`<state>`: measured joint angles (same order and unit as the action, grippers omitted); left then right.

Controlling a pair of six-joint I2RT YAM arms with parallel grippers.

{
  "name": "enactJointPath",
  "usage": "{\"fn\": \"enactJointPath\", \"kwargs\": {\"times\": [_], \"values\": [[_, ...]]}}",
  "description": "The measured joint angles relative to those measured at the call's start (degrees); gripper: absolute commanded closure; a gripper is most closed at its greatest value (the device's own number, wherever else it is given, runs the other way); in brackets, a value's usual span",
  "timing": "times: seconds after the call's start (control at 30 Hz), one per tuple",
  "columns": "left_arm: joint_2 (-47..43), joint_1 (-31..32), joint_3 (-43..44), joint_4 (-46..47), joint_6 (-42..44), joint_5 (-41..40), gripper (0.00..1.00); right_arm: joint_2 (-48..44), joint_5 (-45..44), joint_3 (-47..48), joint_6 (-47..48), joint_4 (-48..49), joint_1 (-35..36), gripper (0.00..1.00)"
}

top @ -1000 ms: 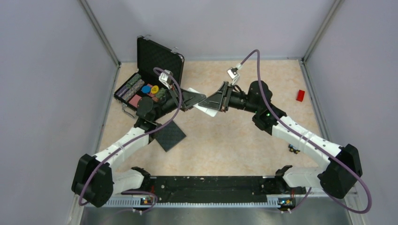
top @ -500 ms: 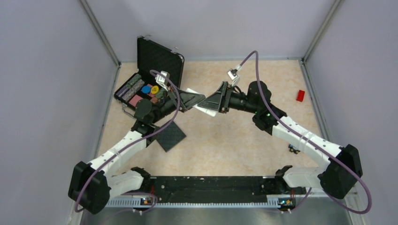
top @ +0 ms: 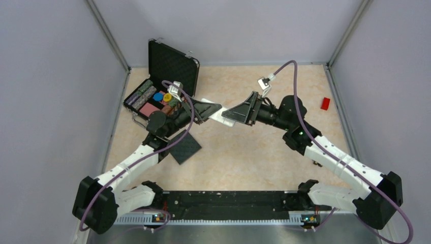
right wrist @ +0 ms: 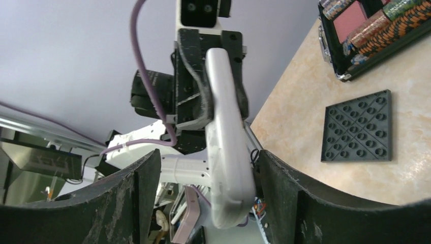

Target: Load the batteries into the remote control

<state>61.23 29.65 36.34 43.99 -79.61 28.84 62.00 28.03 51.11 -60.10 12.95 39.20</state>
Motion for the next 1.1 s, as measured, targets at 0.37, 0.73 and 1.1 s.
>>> {"fn": "enactJointPath", "kwargs": {"times": [0.37, 0.73, 1.1], "values": [[-2.6, -0.7, -2.5, 0.2, -3.6, -3.4, 1.00, -0.8, 0.5, -1.0, -1.7, 0.7, 0.0, 0.60], [-2.6, -0.7, -3.3, 2.5, -6.9, -4.2, 1.00, -1.1, 0.3, -1.0, -2.8, 0.7, 0.0, 0.82], [-1.6, -1.6, -3.9, 4.2, -7.6, -3.4, 1.00, 1.0, 0.1, -1.0, -3.4, 1.9, 0.2, 0.93]]}}
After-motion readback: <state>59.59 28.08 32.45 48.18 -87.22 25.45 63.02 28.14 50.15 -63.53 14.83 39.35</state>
